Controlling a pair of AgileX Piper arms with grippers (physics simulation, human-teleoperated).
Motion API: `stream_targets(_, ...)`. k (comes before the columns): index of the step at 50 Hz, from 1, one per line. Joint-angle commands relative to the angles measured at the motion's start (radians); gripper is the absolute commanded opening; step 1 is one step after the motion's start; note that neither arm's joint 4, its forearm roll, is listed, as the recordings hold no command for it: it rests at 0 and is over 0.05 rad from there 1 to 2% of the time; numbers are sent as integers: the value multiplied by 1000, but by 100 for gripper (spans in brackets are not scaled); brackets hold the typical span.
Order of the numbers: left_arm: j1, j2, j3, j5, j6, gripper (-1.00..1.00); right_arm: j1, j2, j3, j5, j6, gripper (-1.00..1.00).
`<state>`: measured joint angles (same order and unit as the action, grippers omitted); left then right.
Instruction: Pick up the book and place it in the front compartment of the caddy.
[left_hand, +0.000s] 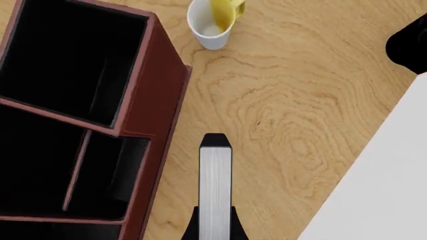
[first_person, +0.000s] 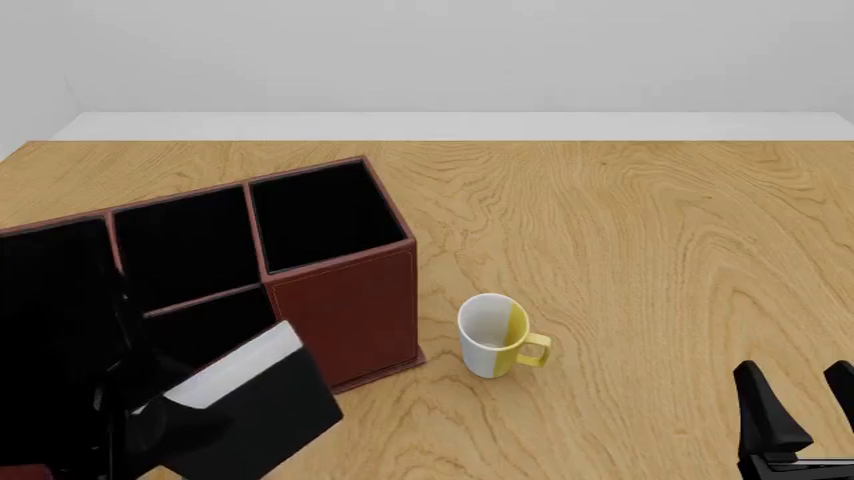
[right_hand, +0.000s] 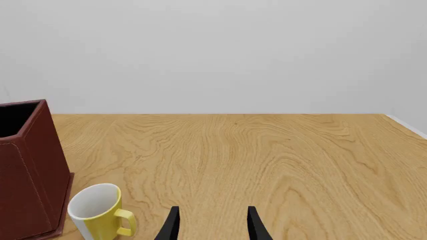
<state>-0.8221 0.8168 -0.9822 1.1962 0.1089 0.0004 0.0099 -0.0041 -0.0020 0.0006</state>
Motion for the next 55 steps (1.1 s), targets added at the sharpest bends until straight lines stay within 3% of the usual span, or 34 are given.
stream_targets(1,-5,22,-58,24,78,-100,0,0,0,0,0,100)
stream_targets(8,-39,55,-64,24,75,-100,0,0,0,0,0,100)
stream_targets(24,-55,79,-77,24,165,-100,0,0,0,0,0,100)
stream_targets(29,-78,86,-74,24,150,-100,0,0,0,0,0,100)
stream_targets(34,-6,77,-22,24,224,-100,0,0,0,0,0,100)
stream_targets(55,256,54,28,24,477,-100,0,0,0,0,0,100)
